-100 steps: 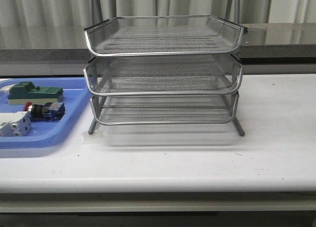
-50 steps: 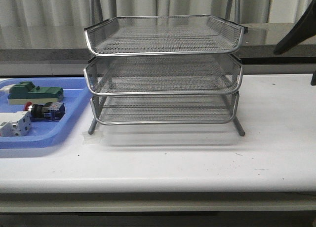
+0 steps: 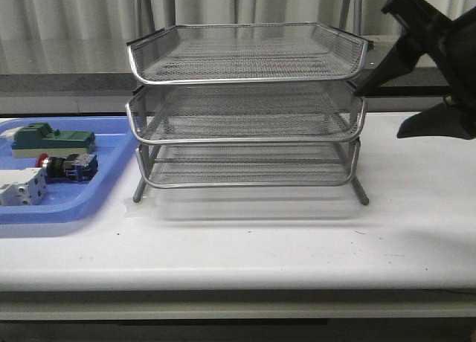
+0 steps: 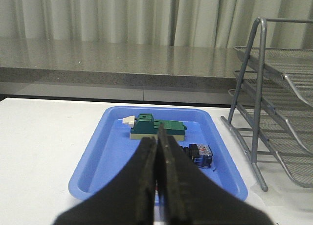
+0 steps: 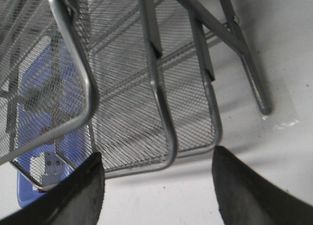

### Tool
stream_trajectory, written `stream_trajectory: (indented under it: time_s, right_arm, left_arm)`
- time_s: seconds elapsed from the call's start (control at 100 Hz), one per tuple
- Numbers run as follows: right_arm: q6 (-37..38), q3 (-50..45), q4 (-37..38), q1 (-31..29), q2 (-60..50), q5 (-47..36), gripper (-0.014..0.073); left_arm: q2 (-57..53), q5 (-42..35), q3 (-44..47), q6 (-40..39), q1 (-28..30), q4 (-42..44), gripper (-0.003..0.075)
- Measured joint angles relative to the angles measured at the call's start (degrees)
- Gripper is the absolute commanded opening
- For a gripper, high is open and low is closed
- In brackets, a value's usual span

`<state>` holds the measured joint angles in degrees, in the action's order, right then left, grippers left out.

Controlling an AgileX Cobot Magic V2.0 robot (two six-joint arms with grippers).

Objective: Place button on rack with both arms
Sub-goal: 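Reach the right gripper to the middle mesh tray's front edge and grasp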

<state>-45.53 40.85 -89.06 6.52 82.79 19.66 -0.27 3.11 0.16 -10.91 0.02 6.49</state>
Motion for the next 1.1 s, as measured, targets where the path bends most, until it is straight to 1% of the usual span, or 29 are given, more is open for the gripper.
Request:
stream_trajectory:
  time_s: [0.08,0.18,0.29,0.46,0.55,0.72,0.82,0.89,1.1]
  right_arm:
    - [-4.9,1.1,-5.9,0.0,2.7,0.8,0.0485]
    - [-8.7,2.1,-10.1,0.0,5.9,2.1,0.0485]
    - [-10.5,3.6,-11.7,0.0,9.4,4.2,0.0485]
    - [-11.0,6.0,-11.9,0.0,13.5,7.4,0.0477]
    - [-11.1,6.4,-12.2,0.0,14.7,8.2,0.0405]
    - [-11.3,6.6,-12.4,0.0,15.1,8.7,0.0161]
    - [-11.3,6.6,-12.4,0.0,15.2,8.7,0.0062]
    - [-11.3,6.6,-12.2,0.0,15.2,9.2,0.0031]
    - [-11.3,6.8,-10.2,-0.1,15.2,10.0,0.0032]
  left_arm:
    - [0.0,0.0,0.0,0.0,0.0,0.0,-0.0020]
    - [0.0,0.0,0.0,0.0,0.0,0.0,-0.0020]
    - [0.0,0.0,0.0,0.0,0.0,0.0,-0.0020]
    - [0.0,0.1,0.0,0.0,0.0,0.0,-0.0020]
    - [0.0,0.1,0.0,0.0,0.0,0.0,-0.0020]
    - [0.0,0.1,0.0,0.0,0.0,0.0,-0.0020]
    - [0.0,0.1,0.0,0.0,0.0,0.0,-0.0020]
    - [0.0,0.1,0.0,0.0,0.0,0.0,-0.0020]
    - [0.0,0.1,0.0,0.0,0.0,0.0,-0.0020]
